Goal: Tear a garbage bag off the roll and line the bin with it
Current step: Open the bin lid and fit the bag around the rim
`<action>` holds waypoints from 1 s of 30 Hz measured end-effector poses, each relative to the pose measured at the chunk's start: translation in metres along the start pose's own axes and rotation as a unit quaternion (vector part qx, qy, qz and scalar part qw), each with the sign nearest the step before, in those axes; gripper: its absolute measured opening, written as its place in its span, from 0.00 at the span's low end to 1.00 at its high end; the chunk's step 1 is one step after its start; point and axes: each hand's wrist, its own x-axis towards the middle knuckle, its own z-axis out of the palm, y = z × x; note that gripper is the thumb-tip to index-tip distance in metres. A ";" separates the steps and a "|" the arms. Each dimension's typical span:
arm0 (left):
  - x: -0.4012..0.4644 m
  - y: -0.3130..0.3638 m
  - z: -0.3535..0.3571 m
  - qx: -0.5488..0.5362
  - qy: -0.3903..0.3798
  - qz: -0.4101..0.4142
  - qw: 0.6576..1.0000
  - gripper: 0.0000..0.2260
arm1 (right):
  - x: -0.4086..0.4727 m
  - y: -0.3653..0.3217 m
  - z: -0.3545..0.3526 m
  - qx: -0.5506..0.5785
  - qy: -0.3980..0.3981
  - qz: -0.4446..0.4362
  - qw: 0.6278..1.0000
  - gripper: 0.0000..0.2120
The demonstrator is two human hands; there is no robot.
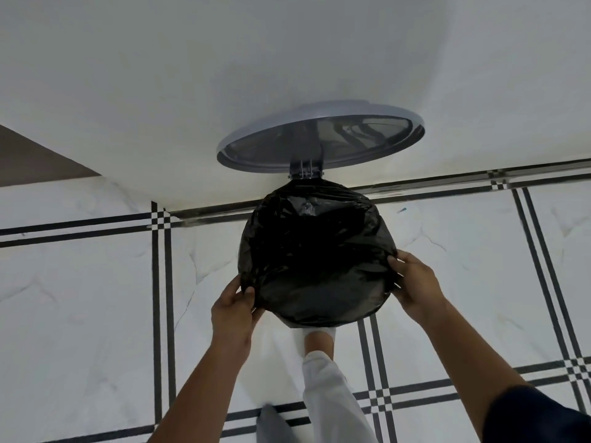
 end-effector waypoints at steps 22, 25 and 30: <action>0.000 -0.033 0.003 0.091 0.053 -0.072 0.992 0.07 | -0.022 0.016 -0.003 0.140 -0.041 0.147 0.978 0.08; -0.003 -0.032 0.008 -0.003 0.004 -0.127 0.992 0.07 | -0.024 0.032 -0.007 0.127 -0.102 0.122 0.979 0.25; -0.009 -0.040 -0.001 -0.174 -0.103 -0.146 0.968 0.18 | -0.017 0.045 0.004 0.147 -0.102 0.072 0.981 0.25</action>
